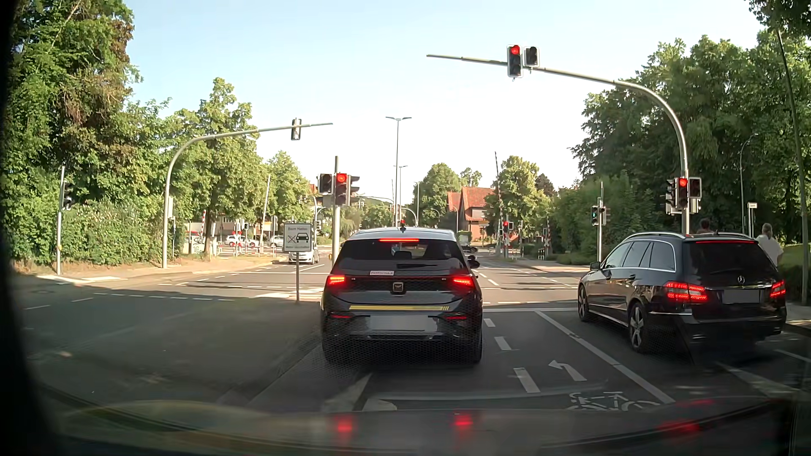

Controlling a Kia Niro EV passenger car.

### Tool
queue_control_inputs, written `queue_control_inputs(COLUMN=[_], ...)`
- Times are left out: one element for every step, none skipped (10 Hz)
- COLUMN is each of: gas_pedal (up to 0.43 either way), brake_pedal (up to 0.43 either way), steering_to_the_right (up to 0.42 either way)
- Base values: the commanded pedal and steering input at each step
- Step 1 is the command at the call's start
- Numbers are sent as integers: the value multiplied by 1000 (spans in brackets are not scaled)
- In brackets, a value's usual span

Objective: Follow the waypoints while adhering to traffic rules and regulations

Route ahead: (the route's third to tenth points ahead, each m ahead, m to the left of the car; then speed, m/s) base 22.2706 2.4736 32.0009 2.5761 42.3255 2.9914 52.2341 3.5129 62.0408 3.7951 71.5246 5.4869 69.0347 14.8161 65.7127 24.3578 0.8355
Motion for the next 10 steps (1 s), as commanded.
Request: queue_control_inputs(gas_pedal=[0,0,0,0,0,0,0,0,0,0], brake_pedal=[195,201,201,201,207,220,226,232,232,238], steering_to_the_right=[-11,-10,-10,-9,-9,-9,-9,-9,-9,-9])
